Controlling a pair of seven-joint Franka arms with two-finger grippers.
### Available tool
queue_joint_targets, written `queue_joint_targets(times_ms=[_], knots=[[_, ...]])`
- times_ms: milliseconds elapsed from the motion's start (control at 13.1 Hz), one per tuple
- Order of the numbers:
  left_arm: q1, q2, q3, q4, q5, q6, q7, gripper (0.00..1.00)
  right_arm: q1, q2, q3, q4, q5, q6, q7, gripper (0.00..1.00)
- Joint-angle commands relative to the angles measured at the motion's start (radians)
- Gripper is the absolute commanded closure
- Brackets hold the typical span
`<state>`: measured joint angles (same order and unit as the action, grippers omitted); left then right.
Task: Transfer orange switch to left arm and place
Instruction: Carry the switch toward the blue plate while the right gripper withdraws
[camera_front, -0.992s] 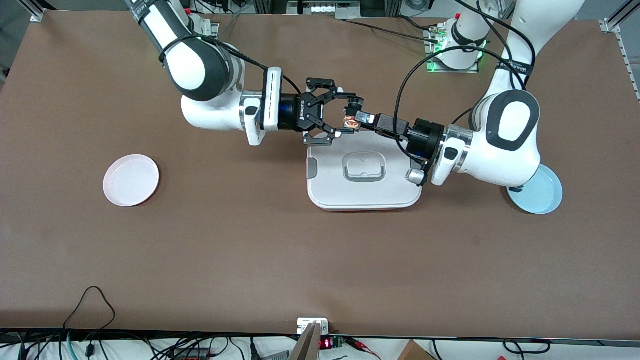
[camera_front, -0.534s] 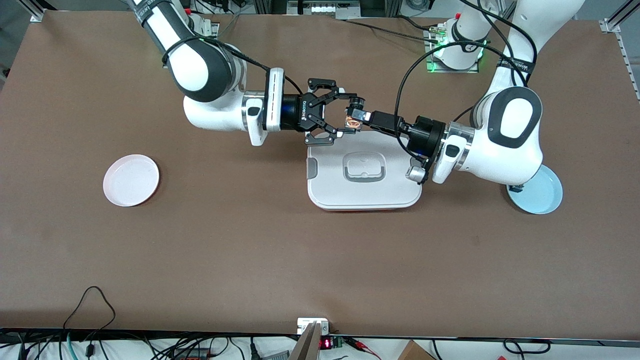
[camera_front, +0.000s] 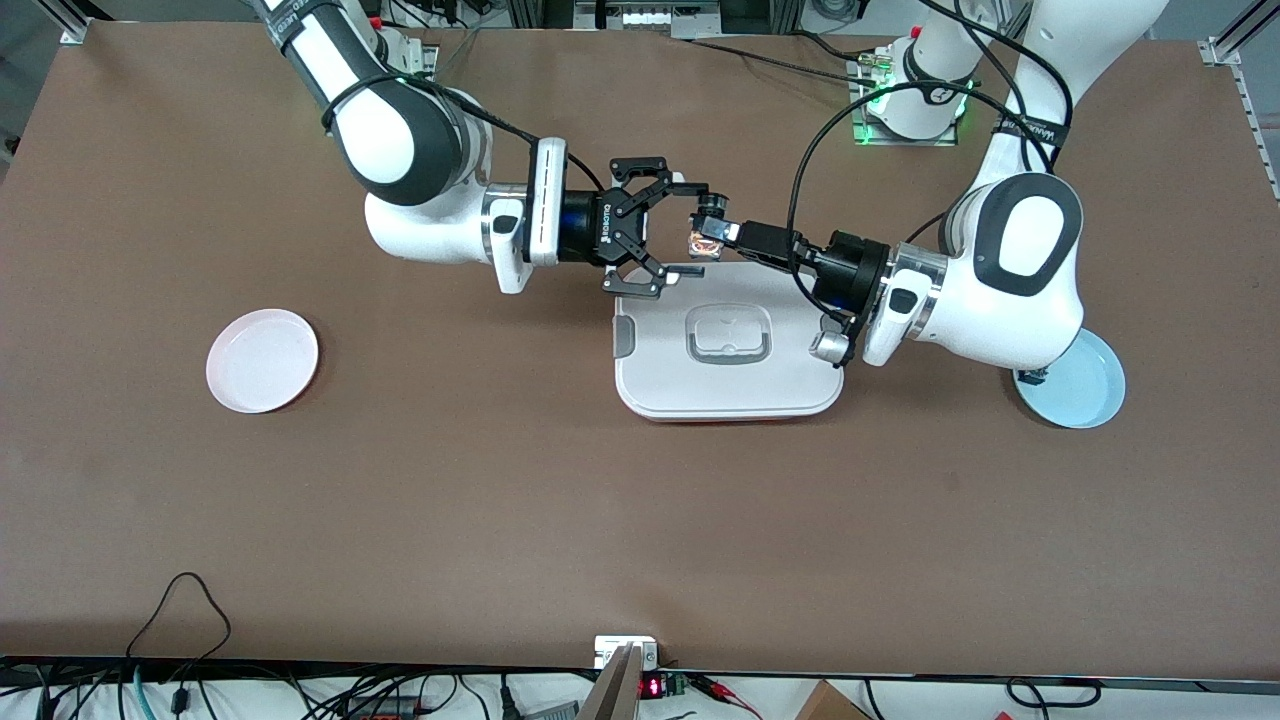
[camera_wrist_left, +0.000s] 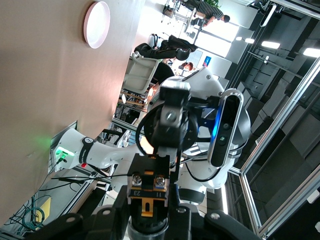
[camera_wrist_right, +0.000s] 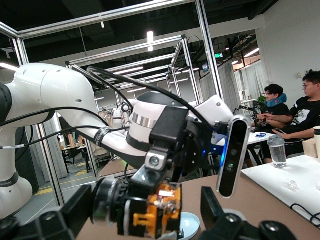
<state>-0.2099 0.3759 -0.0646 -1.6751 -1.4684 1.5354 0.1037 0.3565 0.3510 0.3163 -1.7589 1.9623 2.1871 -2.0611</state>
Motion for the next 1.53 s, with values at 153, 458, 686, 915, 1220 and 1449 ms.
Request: queue_joint_targets(times_ms=[153,458,686,915,1220,1449], knots=[[0.000,-0.020,0.003,-0.015,0.016,-0.012,-0.004,0.85,-0.059,0.006,-0.002,0.036,0.003,-0.007,-0.010,0.00],[0.006,-0.009,0.003,0.090,0.271,-0.122,0.002,0.85,-0.229,0.010,-0.002,0.039,-0.216,-0.228,0.051,0.00],[-0.002,-0.012,0.003,0.161,0.501,-0.185,0.014,0.85,-0.379,0.010,-0.002,0.077,-0.440,-0.424,0.136,0.00],[-0.005,-0.020,-0.003,0.210,0.720,-0.285,0.137,0.85,-0.520,-0.016,-0.002,0.125,-0.719,-0.577,0.258,0.00],[0.003,-0.034,-0.029,0.244,1.033,-0.334,0.368,0.86,-0.665,-0.069,-0.003,0.154,-1.061,-0.765,0.467,0.00],[-0.003,-0.031,-0.027,0.239,1.245,-0.255,0.503,0.87,-0.725,-0.081,-0.003,0.240,-1.302,-0.858,0.602,0.00]])
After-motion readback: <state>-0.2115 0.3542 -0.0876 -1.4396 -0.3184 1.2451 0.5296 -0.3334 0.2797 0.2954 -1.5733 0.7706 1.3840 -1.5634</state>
